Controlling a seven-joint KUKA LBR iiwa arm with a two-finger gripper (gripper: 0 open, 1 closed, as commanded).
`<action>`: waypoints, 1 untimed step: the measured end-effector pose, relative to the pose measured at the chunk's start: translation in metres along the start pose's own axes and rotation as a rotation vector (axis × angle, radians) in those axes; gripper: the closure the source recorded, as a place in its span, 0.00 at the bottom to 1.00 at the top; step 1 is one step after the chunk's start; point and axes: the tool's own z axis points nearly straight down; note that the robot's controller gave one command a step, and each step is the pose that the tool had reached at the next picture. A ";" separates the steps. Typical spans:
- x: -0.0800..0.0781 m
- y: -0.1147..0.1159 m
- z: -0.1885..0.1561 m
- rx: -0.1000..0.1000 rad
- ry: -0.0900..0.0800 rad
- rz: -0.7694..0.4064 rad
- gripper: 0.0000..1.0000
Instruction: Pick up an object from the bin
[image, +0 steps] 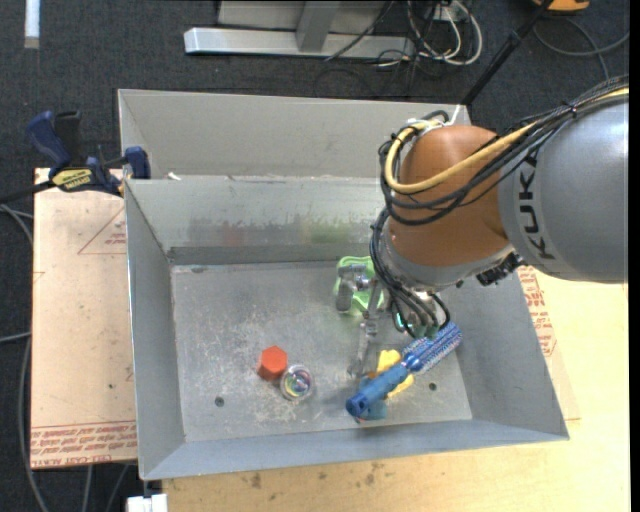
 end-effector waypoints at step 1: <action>0.003 0.072 0.137 -0.001 -0.001 0.159 0.00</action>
Offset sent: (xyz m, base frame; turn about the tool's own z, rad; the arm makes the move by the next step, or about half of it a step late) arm -0.0017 0.0687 -0.1320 0.1643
